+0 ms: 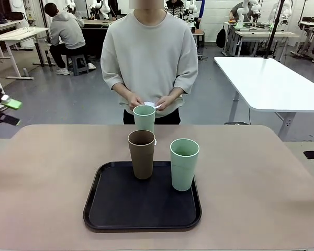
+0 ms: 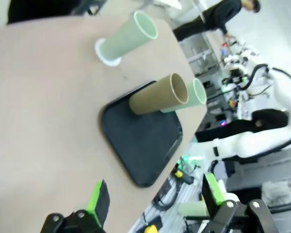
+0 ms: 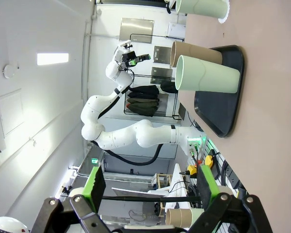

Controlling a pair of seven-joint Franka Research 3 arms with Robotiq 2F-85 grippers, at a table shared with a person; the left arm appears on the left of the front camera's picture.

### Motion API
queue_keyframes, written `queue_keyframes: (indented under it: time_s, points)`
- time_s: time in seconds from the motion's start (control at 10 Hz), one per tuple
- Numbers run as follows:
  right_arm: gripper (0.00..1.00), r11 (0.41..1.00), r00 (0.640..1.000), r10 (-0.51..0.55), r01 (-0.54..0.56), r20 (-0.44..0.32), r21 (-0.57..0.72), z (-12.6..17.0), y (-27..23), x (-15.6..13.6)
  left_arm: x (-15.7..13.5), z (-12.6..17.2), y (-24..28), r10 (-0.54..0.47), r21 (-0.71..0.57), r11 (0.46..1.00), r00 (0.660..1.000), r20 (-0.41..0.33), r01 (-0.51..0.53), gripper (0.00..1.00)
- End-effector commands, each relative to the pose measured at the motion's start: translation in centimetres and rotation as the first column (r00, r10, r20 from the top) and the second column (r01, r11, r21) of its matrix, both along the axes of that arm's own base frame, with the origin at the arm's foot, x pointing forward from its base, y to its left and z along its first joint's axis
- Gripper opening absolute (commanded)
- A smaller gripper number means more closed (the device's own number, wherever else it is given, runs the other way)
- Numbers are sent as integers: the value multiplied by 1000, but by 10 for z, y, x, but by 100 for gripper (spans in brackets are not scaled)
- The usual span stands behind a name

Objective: Place coasters on the table and set cups on them.
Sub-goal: Take one Reusable plastic cup from the Flat Tray and place it on a coaster set by the human.

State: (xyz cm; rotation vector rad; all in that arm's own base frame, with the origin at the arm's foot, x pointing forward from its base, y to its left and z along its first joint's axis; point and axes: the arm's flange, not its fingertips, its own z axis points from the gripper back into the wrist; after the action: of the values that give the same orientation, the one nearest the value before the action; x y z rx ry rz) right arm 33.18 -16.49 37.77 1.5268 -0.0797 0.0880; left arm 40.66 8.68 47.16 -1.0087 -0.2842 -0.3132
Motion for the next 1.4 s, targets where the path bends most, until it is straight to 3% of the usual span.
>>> queue_keyframes:
  time_s: [0.0,0.7,1.3]
  points:
    - [100,1000,1000,2,-2,6,12,2,0,1,-21,-17,27,36,-37,999,999,-21,-37,100]
    - [100,1000,1000,2,-2,6,12,2,0,1,-54,-39,81,14,-188,982,999,-45,-22,100]
    - [100,1000,1000,2,-2,6,12,2,0,1,-52,-38,59,21,-211,977,998,-64,-34,100]
